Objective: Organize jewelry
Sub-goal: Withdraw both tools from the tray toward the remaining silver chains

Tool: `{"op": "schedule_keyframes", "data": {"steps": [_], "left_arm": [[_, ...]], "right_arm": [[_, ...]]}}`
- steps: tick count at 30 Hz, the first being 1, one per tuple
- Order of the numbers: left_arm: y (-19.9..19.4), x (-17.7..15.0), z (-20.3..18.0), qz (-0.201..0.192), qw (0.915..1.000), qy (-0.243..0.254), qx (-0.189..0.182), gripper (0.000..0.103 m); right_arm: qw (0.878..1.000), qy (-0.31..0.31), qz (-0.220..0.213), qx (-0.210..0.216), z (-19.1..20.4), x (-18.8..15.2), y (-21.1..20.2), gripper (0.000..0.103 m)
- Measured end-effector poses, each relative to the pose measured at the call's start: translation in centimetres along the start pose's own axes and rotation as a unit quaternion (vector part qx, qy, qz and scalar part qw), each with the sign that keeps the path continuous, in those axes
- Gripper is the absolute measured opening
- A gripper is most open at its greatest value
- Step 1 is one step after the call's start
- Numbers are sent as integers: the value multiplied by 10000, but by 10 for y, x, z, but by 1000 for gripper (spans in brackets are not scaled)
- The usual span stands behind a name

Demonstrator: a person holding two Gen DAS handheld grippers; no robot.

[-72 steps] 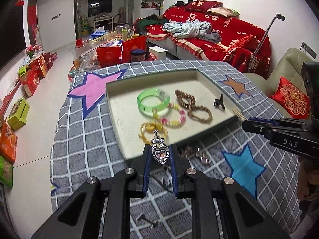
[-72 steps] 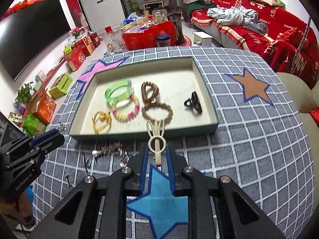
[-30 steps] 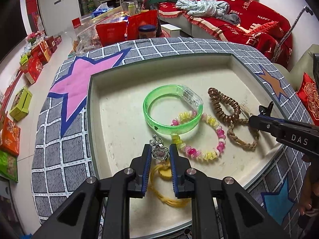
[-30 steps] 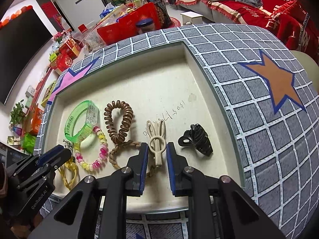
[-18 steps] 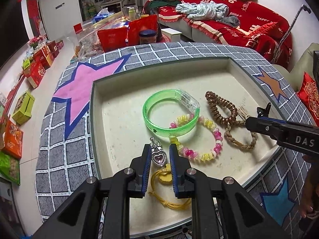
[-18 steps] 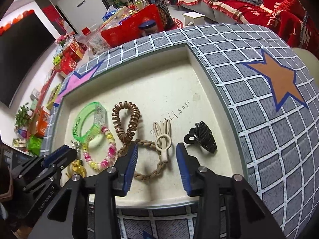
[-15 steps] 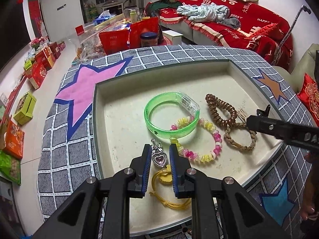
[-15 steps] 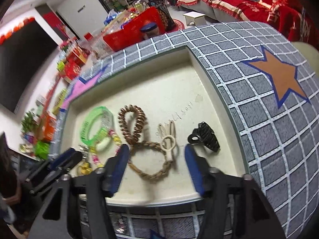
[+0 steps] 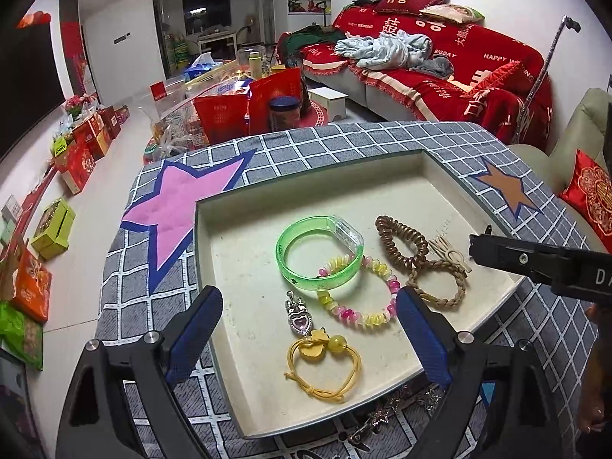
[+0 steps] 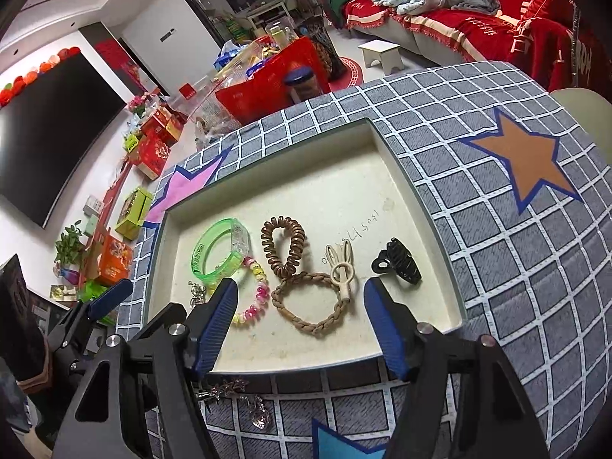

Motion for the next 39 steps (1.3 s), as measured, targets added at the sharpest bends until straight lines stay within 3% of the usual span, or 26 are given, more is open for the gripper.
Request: {"op": "schedule_keyframes", "data": {"steps": [2, 5, 14, 15, 16, 17, 21, 30, 39], "left_arm": [[-4, 1, 3, -48, 10000, -17, 70, 103], [-12, 1, 7, -105, 9998, -24, 179, 103], [-37, -12, 15, -60, 9998, -109, 168, 103], [-41, -14, 16, -54, 9998, -97, 160, 103], [-44, -15, 16, -54, 9998, -89, 156, 103], [-47, -17, 16, -50, 9998, -81, 158, 103], [-61, -29, 20, -13, 9998, -93, 158, 103], [-80, -69, 22, 259, 9995, -24, 150, 103], [-82, -100, 23, 543, 9983, 72, 182, 103]], "right_arm": [[10000, -21, -35, -11, -1, 0, -6, 72], [9999, -29, -102, 5, -2, -2, -16, 80], [9984, -217, -504, 110, 5, -7, -49, 85], [9980, -236, -565, 128, 6, -7, -53, 90], [9978, -250, -590, 143, 7, -8, -56, 103], [9976, -263, -617, 160, 8, -9, -58, 103], [9982, -266, -403, 357, 14, -19, -62, 103], [9984, -463, 98, 298, 20, -58, -59, 103], [9964, -615, 580, -15, 17, -96, -38, 103]]}}
Point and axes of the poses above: each gripper's, at about its wrist camera, not at the fingertips, and y roughly the way its jaws point, z to its left, x to its top, the point moved 3 cm from there along y, roughly the way its jaws point, and after that the axes turned 14 degrees about -z, right-handed, at the moved point
